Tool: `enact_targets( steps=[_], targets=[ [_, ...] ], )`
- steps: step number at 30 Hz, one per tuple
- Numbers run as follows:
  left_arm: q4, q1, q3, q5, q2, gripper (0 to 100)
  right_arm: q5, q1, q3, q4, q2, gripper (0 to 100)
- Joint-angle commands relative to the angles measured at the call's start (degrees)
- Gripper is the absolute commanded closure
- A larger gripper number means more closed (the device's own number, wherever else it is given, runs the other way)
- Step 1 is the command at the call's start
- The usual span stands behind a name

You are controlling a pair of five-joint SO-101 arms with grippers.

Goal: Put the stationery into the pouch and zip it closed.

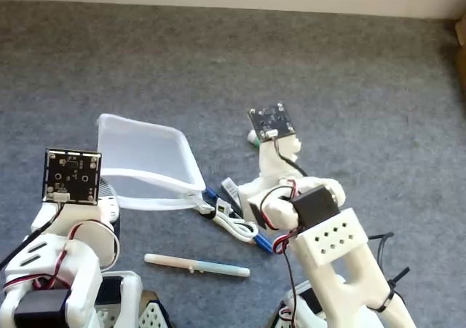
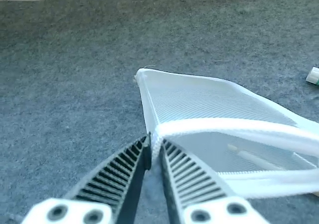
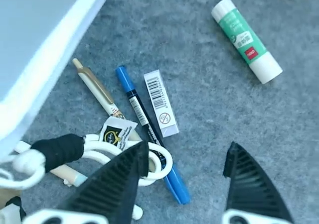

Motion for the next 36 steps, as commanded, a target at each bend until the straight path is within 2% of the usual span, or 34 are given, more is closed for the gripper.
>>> enact_targets(
  steps=[1, 9, 19, 27, 36],
  targets=[
    [0.62, -0.84, -5.67, -0.35, 3.12, 99, 1.05, 2.68, -0.31, -3.82, -1.01, 76.7],
    [7.47, -3.21, -19.65, -0.18, 18.77, 99, 5.01, 5.93, -0.75, -6.11, -0.92, 76.7],
    [8.79, -3.38, -23.96, 0.09, 21.41, 99, 5.01, 5.85, -0.84, -6.46, 0.13, 76.7],
    [9.23, -7.6, -26.51, 0.09, 21.49, 99, 5.1, 5.93, -14.37, -6.37, 17.36, 76.7],
    [9.14, -7.6, -26.68, 0.09, 21.49, 99, 13.63, 8.31, -29.58, -6.37, 36.09, 76.7]
  ],
)
